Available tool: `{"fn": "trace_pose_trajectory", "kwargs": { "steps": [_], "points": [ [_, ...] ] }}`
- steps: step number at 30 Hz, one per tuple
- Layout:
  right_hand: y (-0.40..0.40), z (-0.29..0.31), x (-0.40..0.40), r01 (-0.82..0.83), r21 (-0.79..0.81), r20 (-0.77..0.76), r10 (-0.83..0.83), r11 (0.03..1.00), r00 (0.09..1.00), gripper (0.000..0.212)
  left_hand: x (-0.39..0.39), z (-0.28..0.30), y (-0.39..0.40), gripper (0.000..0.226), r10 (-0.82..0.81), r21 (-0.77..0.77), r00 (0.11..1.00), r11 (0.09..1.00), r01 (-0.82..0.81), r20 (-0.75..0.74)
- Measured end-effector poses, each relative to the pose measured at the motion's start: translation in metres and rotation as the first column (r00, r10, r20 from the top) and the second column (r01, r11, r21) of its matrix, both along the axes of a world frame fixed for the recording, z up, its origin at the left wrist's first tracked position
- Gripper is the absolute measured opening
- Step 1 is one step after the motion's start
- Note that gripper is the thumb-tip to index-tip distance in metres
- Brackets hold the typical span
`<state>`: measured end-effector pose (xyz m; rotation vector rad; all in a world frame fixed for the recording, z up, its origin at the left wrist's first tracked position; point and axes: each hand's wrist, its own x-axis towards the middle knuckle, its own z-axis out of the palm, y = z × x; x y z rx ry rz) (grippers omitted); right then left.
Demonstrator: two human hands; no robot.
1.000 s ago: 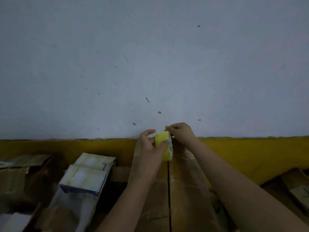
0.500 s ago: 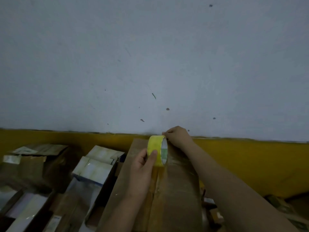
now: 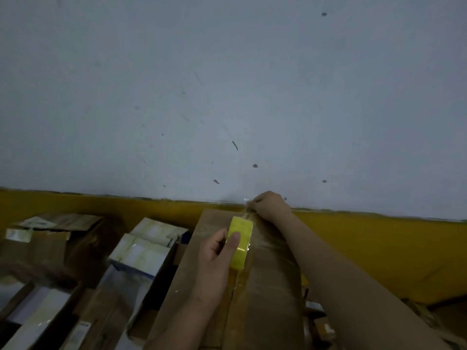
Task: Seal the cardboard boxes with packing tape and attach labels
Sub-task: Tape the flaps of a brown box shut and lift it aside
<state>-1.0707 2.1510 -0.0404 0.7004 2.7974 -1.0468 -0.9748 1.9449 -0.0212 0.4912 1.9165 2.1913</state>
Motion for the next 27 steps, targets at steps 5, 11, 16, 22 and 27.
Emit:
{"fn": "trace_pose_trajectory", "kwargs": {
  "steps": [5,11,16,22,27],
  "points": [
    [-0.007,0.018,-0.001,-0.056,0.050,0.325,0.037,0.997,0.945,0.036,-0.001,-0.003,0.000,0.035,0.004,0.011,0.998,1.000,-0.005,0.064],
    [-0.002,0.025,-0.003,-0.120,-0.071,0.440,0.139,0.990,0.887,0.043,0.000,0.002,-0.001,0.022,-0.008,-0.018,0.988,1.000,0.010,0.151],
    [-0.006,0.016,0.006,-0.187,0.219,-0.100,0.213,0.958,0.972,0.038,-0.004,0.001,-0.003,0.016,0.046,-0.097,0.970,0.995,-0.023,0.241],
    [-0.011,0.003,0.022,-0.284,0.132,0.063,0.278,0.950,0.959,0.059,-0.002,0.005,-0.002,0.068,-0.011,-0.190,0.979,0.980,0.051,0.205],
    [-0.021,0.005,0.026,-0.262,0.211,0.067,0.253,0.942,0.965,0.048,0.003,0.022,-0.005,0.056,0.000,-0.324,0.949,0.940,0.107,0.315]
  ]
}}
